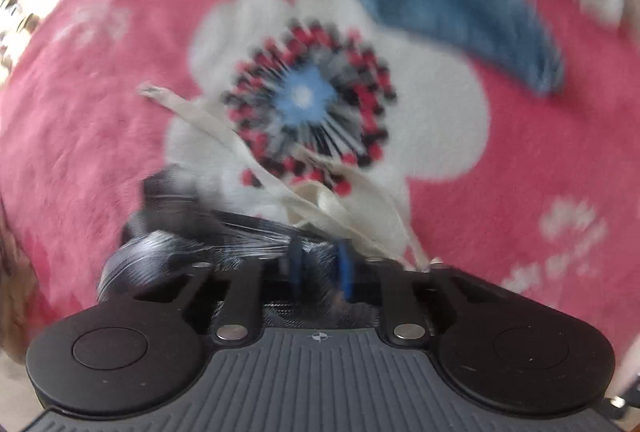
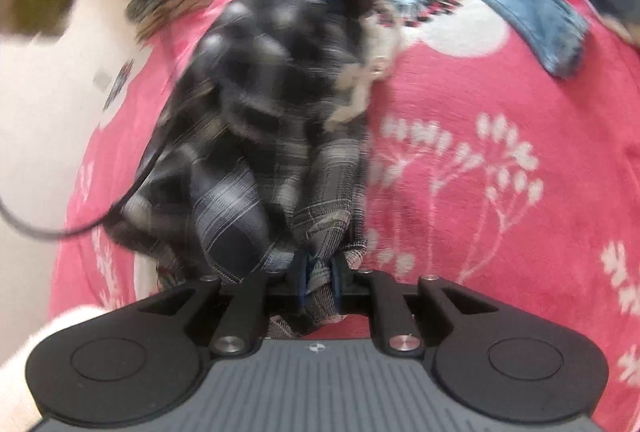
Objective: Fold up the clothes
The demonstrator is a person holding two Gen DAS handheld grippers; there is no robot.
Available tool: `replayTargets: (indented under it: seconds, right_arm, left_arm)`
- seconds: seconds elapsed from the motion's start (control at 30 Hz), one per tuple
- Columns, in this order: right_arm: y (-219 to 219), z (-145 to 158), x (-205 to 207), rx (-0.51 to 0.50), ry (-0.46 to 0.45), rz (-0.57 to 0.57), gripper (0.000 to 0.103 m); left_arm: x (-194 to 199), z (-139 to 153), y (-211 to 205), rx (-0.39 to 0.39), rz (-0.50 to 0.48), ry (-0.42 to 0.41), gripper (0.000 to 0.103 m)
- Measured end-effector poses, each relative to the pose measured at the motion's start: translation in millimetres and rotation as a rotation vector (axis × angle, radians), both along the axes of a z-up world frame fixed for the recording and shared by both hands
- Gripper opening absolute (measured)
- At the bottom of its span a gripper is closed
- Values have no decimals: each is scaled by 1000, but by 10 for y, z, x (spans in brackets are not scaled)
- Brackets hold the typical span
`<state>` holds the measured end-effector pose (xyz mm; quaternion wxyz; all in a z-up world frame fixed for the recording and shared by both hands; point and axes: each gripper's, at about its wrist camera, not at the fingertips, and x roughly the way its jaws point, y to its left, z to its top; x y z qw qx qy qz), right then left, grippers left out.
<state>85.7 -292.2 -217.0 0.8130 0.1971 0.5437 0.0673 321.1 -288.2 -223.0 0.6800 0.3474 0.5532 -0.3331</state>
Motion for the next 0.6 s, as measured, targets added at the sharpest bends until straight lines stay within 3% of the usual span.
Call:
replayTargets:
  seconds: [0.07, 0.17, 0.33, 0.47, 0.6]
  right_arm:
    - [-116, -21, 11, 33, -3, -41, 16]
    - [-151, 42, 64, -8, -64, -13, 10]
    - [11, 398, 206, -171, -234, 159, 6]
    - [175, 892, 248, -173, -356, 316, 6]
    - [438, 1311, 244, -162, -437, 522, 6]
  left_arm:
    - [-3, 242, 264, -81, 63, -24, 7]
    - [10, 607, 611, -176, 166, -79, 2]
    - [-4, 1020, 1352, -327, 358, -177, 1]
    - [-204, 1297, 1947, -393, 477, -256, 0]
    - [-400, 1425, 2540, -455, 577, -248, 0]
